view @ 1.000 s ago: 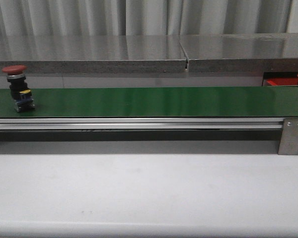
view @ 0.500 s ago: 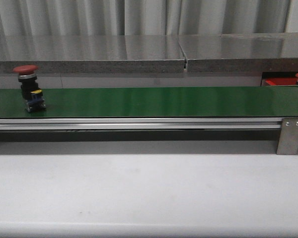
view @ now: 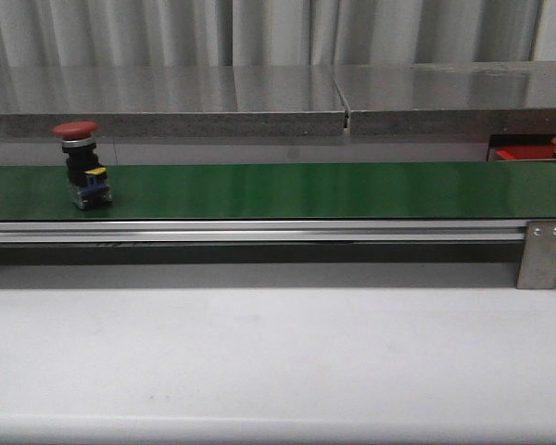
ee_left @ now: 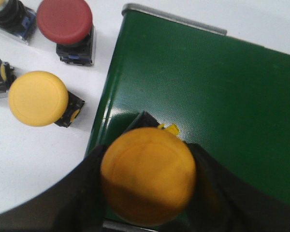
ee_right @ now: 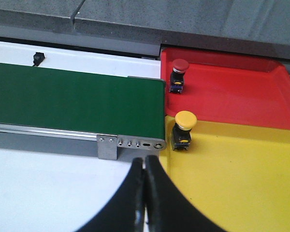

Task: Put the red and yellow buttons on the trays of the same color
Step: 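Set the yellow button on the belt and raise the left gripper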

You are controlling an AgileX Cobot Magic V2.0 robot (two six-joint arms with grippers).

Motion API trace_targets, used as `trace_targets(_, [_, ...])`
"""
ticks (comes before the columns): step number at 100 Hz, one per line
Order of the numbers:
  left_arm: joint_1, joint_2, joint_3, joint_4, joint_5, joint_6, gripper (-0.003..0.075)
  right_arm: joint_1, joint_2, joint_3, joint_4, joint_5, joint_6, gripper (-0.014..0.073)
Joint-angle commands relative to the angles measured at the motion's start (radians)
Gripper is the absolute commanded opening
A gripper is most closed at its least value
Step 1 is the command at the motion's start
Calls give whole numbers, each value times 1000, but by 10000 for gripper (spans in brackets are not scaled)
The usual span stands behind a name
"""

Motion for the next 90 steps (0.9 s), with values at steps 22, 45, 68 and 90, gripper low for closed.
trace_targets(22, [-6,-49,-66,-62,3,6,595,-1,3,-21,-1,-69,-9,-117])
trace_targets(45, [-6,-127,-85,-63,-1,16,552,-1,3,-21,-1,-69,-9,-117])
trace_targets(68, [-7,-262,-85,-107,3,80,328,-1,3,-21,-1,-69,-9,-117])
trace_targets(90, [-80,-352,-82,-115,19,93,-20,-1,3,-21,-1,-70,-9,-117])
